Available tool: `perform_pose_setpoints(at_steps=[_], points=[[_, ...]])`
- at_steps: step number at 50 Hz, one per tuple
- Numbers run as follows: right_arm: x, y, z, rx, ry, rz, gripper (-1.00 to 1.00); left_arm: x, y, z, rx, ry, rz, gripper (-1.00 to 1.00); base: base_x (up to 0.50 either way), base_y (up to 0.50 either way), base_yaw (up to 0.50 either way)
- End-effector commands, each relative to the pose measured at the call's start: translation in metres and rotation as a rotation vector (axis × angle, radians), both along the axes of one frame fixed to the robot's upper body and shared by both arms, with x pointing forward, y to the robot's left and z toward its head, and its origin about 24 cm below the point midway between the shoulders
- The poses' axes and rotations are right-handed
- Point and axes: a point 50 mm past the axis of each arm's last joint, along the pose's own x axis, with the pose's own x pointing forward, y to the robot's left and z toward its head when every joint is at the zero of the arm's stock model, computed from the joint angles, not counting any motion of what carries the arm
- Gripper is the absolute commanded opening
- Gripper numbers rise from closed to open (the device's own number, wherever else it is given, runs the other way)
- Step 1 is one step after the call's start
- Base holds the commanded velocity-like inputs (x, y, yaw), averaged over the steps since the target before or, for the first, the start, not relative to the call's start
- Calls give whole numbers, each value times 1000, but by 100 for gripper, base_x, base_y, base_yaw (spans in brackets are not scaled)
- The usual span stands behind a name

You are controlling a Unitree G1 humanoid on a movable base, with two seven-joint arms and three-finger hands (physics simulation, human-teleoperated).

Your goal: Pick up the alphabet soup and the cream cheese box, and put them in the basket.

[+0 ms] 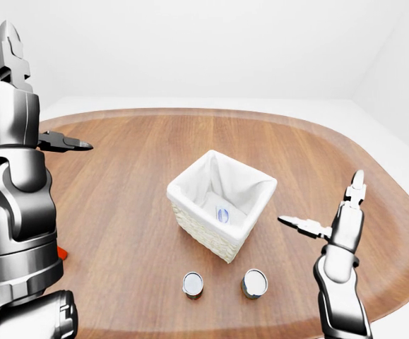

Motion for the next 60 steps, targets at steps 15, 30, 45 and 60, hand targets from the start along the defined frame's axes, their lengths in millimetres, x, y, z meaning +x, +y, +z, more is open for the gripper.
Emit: perform_pose_setpoints(at_steps=[15, 30, 45, 60], points=[[-7, 2, -7, 4, 66, 117, 100, 2, 2, -4, 4, 3, 23, 100, 0, 0, 0], [-14, 6, -20, 0, 58, 269, 100, 1, -1, -2, 33, 6, 30, 100, 0, 0, 0], [-15, 18, -41, -58, 207, 391, 100, 1, -1, -4, 53, 19, 47, 100, 0, 0, 0], [-20, 22, -61, -52, 325, 477, 100, 6, 1, -9, 54, 42, 62, 100, 0, 0, 0]])
